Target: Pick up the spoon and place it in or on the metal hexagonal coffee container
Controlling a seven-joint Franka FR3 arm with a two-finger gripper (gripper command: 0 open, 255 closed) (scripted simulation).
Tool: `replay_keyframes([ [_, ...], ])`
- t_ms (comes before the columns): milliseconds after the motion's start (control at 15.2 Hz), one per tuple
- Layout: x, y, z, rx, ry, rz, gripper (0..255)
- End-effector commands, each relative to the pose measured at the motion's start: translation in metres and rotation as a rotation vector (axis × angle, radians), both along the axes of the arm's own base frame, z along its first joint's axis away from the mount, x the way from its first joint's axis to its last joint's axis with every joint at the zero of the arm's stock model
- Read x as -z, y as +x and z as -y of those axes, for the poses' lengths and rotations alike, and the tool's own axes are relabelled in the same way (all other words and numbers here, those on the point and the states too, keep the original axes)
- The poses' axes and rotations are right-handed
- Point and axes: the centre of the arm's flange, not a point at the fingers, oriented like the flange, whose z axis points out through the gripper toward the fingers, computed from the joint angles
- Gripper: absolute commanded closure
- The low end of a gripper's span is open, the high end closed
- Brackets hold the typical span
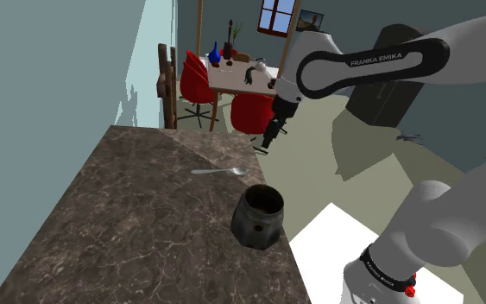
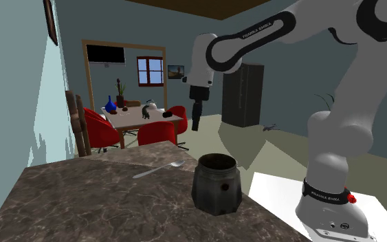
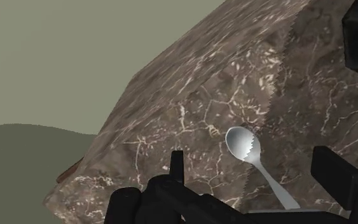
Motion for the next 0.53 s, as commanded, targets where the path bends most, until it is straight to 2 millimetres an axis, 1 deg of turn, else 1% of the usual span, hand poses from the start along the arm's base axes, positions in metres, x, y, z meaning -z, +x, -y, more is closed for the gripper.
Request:
replay_keyframes([
  [0, 0.013, 0.016, -0.012, -0.061, 0.019, 0.010, 0],
  [462, 0.064, 0.066, -0.060, -0.267, 0.083, 0.036, 0],
])
